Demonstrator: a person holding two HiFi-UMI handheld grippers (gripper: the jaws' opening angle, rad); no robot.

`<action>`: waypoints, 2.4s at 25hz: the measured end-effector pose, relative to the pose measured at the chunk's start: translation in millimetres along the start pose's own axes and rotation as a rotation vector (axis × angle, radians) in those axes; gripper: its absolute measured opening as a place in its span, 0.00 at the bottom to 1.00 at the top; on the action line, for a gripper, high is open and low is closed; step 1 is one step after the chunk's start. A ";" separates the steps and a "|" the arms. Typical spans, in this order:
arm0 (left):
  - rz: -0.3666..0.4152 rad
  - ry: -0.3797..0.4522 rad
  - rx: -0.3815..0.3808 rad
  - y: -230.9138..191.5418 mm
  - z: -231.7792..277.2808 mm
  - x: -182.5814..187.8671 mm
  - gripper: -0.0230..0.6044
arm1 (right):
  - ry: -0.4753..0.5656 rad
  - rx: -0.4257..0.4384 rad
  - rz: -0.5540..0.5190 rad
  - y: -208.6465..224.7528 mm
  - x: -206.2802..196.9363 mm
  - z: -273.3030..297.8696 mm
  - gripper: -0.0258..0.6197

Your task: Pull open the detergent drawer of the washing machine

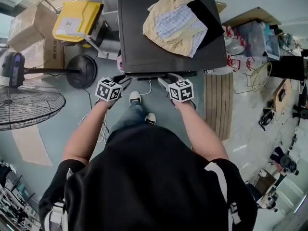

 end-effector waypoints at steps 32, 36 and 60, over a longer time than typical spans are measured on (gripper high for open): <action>-0.028 -0.004 0.032 -2.1 4.7 -2.2 0.20 | -0.001 0.008 0.011 6.1 -4.5 -1.0 0.21; -0.025 -0.009 0.024 0.4 2.9 -2.7 0.20 | 0.001 0.013 0.015 6.2 -6.3 -3.7 0.20; -0.046 -0.052 -0.001 37.6 -10.4 -67.2 0.19 | -0.023 0.068 0.047 -32.4 -61.2 -36.1 0.20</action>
Point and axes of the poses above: the fingertips, and each gripper's own axes: z forward along the fingers, y to its right, x out of its top, the point moved 9 cm from there along -z, backward along the fingers, and after that the axes turned 13 degrees about -z, right-handed, at the moved point
